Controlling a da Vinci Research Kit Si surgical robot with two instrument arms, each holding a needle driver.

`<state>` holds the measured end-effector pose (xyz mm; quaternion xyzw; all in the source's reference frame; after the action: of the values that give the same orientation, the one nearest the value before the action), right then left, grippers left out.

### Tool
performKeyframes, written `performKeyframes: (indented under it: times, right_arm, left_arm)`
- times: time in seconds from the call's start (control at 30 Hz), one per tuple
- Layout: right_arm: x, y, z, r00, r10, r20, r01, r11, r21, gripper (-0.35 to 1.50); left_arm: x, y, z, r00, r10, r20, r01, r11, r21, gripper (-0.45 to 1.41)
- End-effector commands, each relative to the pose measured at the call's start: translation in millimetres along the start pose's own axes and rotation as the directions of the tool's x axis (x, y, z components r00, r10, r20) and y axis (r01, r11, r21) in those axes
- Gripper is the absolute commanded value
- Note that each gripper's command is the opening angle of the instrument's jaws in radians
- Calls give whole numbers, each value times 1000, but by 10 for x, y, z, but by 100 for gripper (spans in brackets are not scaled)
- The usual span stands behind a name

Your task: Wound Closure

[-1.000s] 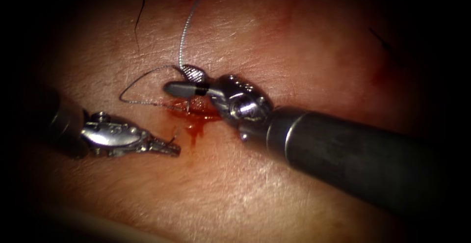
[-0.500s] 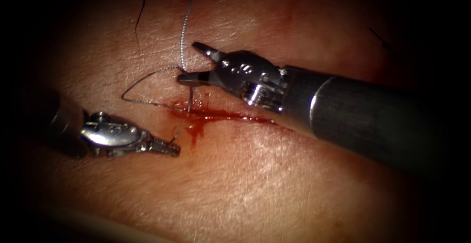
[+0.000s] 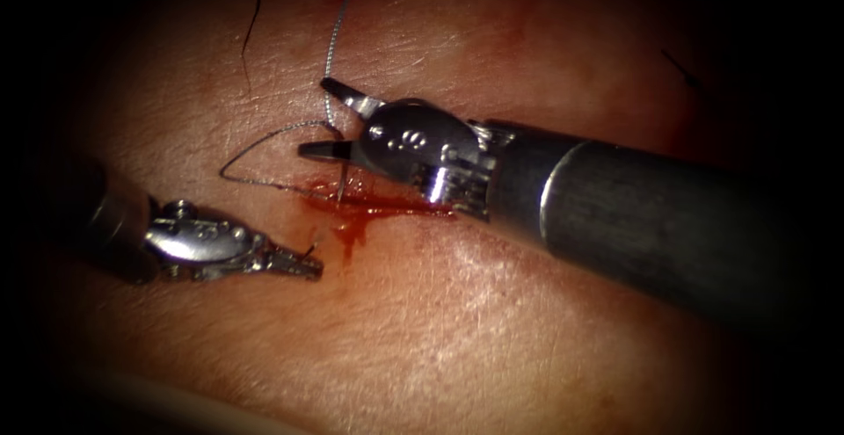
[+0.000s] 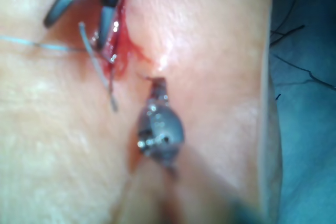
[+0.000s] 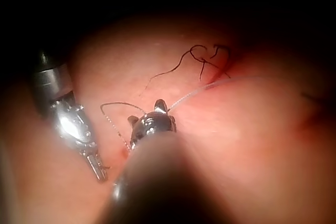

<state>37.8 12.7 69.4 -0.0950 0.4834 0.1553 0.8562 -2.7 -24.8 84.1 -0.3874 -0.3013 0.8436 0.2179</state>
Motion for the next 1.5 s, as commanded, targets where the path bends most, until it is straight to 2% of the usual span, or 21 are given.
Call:
performKeyframes:
  times: [0.03,0.1,0.13,0.17,0.33,0.47,0.57,0.73,0.93,0.97,1.0,1.2,1.5]
  right_arm:
    - [-4,-5,8,1000,2,1,-2,1000,3,110]
    - [-8,-7,7,1000,-3,8,3,1000,22,73]
    - [-9,-7,6,1000,-4,7,4,999,38,32]
    - [-10,-8,3,1000,-11,10,11,999,49,-35]
    - [-12,-8,-4,994,96,60,-99,994,49,-35]
    - [-13,-8,-3,979,195,54,-198,978,59,-35]
    - [-16,-7,0,950,310,24,-311,945,104,-35]
    - [-36,-12,8,881,472,14,-468,868,168,-35]
    - [-56,-20,14,814,577,71,-579,792,193,-35]
    - [-58,-22,14,791,605,88,-609,768,197,-35]
    - [-58,-22,14,791,605,88,-609,768,197,-35]
    - [-61,-28,16,736,668,112,-673,702,234,-35]
    - [-63,-49,22,643,735,215,-761,580,290,-35]
  left_arm:
    - [-10,5,6,1000,-3,3,3,1000,-3,-45]
    - [-10,5,6,1000,-3,3,3,1000,-3,-45]
    - [-10,5,6,1000,-3,3,3,1000,-3,-45]
    - [-10,5,6,1000,-3,3,3,1000,-3,-45]
    - [-10,5,5,1000,-3,3,3,1000,-4,-45]
    - [-9,5,5,1000,-3,3,3,1000,-4,-45]
    - [-9,5,5,1000,-3,3,3,1000,-4,-45]
    - [-9,5,5,1000,-3,3,3,1000,-4,-45]
    - [-9,5,5,1000,-3,6,3,1000,-4,-45]
    - [-9,5,5,1000,-3,6,3,1000,-4,-45]
    - [-9,5,5,1000,-3,6,3,1000,-4,-45]
    - [-9,5,5,1000,-3,6,3,1000,-4,-45]
    - [-9,5,5,1000,-3,6,3,1000,-4,-45]
